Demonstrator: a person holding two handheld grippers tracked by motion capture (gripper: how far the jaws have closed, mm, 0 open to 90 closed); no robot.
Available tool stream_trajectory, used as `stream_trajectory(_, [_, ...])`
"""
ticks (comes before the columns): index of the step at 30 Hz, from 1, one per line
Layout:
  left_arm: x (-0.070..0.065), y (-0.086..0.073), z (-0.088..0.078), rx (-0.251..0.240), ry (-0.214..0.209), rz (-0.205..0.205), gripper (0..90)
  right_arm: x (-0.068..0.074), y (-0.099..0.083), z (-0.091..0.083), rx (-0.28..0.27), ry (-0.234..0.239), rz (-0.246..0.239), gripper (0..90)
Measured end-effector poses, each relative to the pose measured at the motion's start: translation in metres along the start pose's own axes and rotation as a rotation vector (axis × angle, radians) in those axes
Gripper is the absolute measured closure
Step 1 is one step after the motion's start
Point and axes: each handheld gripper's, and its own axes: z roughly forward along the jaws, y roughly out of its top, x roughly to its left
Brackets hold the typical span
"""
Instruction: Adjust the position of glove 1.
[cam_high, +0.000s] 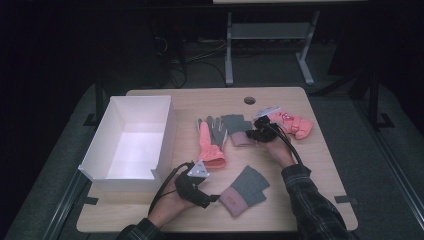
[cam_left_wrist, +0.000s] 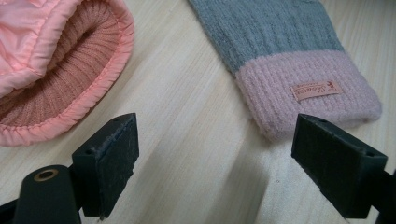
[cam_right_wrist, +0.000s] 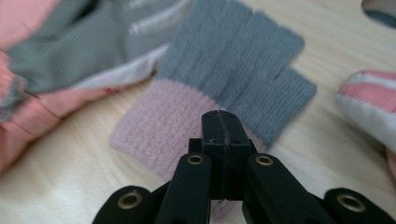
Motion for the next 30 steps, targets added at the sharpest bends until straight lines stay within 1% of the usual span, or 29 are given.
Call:
stream_trajectory(1, [0.000,0.000,0.000,-0.001,-0.001,-0.001,14.5,0.001,-0.002,0.005,0.021,-0.010,-0.009,90.0])
stream_trajectory(2, [0.000,0.000,0.000,0.000,-0.001,0.000,14.5,0.001,-0.002,0.005,0.021,-0.010,-0.009,90.0])
stream_trajectory(4, [0.000,0.000,0.000,0.000,-0.001,-0.002,14.5,-0.001,-0.004,0.005,0.011,-0.001,0.009,90.0])
stream_trajectory(6, [0.000,0.000,0.000,0.001,-0.002,-0.003,14.5,0.000,-0.006,0.004,0.010,-0.002,0.009,90.0])
stream_trajectory(7, [0.000,0.000,0.000,0.007,-0.002,0.006,14.5,-0.001,-0.007,0.003,0.010,-0.004,-0.001,90.0])
stream_trajectory(9, [0.000,0.000,0.000,0.008,-0.002,0.006,14.5,-0.001,-0.011,-0.001,0.010,-0.003,0.004,90.0])
stream_trajectory(11, [0.000,0.000,0.000,0.007,-0.001,0.008,14.5,-0.001,-0.018,-0.008,0.014,0.001,0.005,90.0])
stream_trajectory(12, [0.000,0.000,0.000,0.007,-0.001,0.008,14.5,0.000,-0.021,-0.011,0.017,-0.004,-0.002,90.0])
stream_trajectory(14, [0.000,0.000,0.000,0.011,-0.001,0.009,14.5,0.001,-0.024,-0.014,0.018,-0.006,-0.005,90.0])
stream_trajectory(16, [0.000,0.000,0.000,0.012,-0.001,0.006,14.5,0.001,-0.031,-0.020,0.016,-0.003,-0.004,90.0])
stream_trajectory(17, [0.000,0.000,0.001,0.013,-0.001,0.007,14.5,0.003,-0.039,-0.027,0.012,-0.005,-0.005,90.0])
stream_trajectory(19, [0.000,0.000,0.001,0.016,0.000,0.009,14.5,0.005,-0.045,-0.033,0.014,-0.004,-0.014,90.0])
stream_trajectory(20, [0.000,0.000,0.001,0.010,0.000,0.008,14.5,0.005,-0.045,-0.033,0.014,-0.004,-0.014,90.0])
stream_trajectory(22, [-0.001,0.000,0.001,0.006,0.003,0.007,14.5,0.007,-0.050,-0.039,0.025,-0.006,-0.024,90.0])
stream_trajectory(25, [-0.001,0.000,0.001,0.006,0.004,0.007,14.5,0.008,-0.059,-0.049,0.032,-0.001,-0.017,90.0])
stream_trajectory(26, [-0.001,0.000,0.001,0.006,0.003,0.008,14.5,0.008,-0.059,-0.049,0.032,-0.001,-0.017,90.0])
stream_trajectory(30, [-0.001,-0.001,0.000,0.003,0.003,0.007,14.5,0.010,-0.067,-0.058,0.047,-0.002,-0.017,90.0])
